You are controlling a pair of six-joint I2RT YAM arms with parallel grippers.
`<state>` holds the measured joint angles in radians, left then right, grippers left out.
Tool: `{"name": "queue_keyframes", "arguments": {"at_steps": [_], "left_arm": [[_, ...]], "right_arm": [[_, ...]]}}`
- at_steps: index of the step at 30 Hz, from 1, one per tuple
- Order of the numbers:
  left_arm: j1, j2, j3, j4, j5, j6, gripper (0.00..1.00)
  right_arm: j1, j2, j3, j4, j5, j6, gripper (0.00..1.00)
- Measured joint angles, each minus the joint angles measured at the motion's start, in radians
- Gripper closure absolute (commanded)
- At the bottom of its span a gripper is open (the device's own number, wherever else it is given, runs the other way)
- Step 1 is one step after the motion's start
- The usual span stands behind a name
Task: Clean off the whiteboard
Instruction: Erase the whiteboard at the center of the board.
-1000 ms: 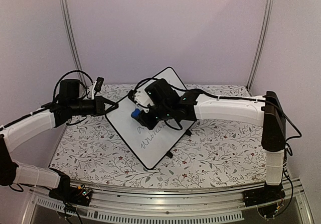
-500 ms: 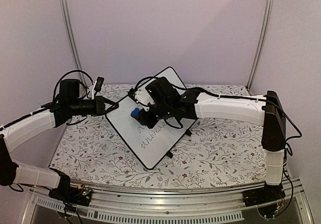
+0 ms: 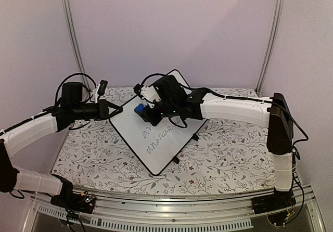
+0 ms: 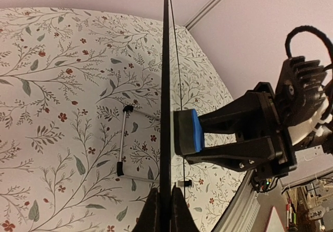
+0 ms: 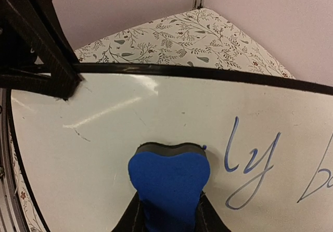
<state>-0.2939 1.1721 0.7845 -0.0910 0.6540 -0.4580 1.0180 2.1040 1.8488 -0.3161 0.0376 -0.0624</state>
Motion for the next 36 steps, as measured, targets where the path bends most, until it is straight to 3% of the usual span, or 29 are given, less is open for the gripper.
{"name": "queue_keyframes", "arguments": {"at_steps": [9,14,26,31,36], "left_arm": [[0.000,0.000,0.000,-0.003,-0.003,-0.001,1.00],[0.000,0.000,0.000,-0.003,-0.002,0.000,1.00],[0.000,0.000,0.000,0.000,0.005,0.000,1.00],[0.000,0.000,0.000,0.000,0.002,-0.001,1.00],[0.000,0.000,0.000,-0.003,-0.003,-0.003,1.00]], "right_arm": [[-0.024,-0.100,-0.222,0.063,-0.019,0.026,0.86],[-0.024,-0.098,-0.203,0.046,-0.023,0.025,0.86],[-0.045,0.006,0.030,0.018,-0.017,0.002,0.86],[-0.059,0.006,0.013,0.032,-0.023,-0.001,0.86],[-0.066,-0.040,-0.103,0.085,-0.028,-0.001,0.86]]}}
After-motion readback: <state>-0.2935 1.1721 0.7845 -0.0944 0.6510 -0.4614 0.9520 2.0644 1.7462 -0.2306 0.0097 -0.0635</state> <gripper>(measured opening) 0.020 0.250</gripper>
